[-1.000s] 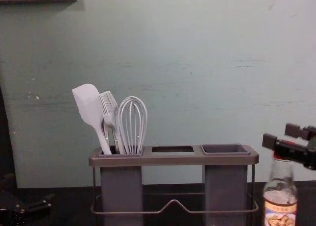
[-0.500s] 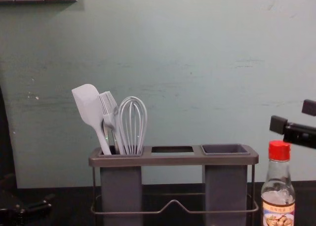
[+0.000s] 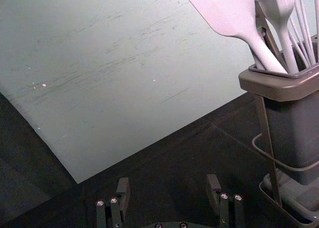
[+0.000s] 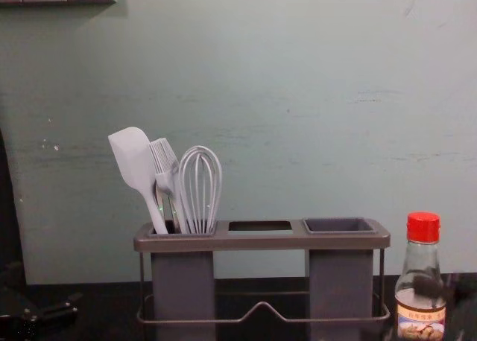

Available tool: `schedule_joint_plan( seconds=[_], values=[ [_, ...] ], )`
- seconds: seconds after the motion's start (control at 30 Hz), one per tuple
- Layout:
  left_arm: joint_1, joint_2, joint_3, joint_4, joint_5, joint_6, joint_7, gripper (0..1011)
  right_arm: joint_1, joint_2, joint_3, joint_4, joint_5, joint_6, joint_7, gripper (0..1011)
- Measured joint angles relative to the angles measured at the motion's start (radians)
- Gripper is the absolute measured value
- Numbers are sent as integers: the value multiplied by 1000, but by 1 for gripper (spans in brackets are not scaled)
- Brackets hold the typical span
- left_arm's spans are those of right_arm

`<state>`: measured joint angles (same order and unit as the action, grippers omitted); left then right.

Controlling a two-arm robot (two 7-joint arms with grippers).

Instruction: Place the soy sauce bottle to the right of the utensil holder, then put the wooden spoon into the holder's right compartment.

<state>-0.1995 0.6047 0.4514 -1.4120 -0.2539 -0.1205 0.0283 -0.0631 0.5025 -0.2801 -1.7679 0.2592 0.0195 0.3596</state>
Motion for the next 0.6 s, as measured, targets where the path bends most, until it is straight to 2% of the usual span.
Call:
schedule_joint_plan(
  seconds=[0.07,0.17,0.23,0.43,0.6],
  values=[
    [0,0,0,0,0,0,0,1005,-5,-9,-23,0,-41,40,-29,1002],
    [0,0,0,0,0,0,0,1005,-7,-20,-34,2,-65,62,-48,1002],
    [0,0,0,0,0,0,0,1005,-8,-43,-51,15,-101,90,-71,1002],
    [0,0,0,0,0,0,0,1005,-9,-78,-58,42,-121,92,-76,1002],
    [0,0,0,0,0,0,0,1005,-9,-83,-54,47,-120,83,-75,1002]
  ],
)
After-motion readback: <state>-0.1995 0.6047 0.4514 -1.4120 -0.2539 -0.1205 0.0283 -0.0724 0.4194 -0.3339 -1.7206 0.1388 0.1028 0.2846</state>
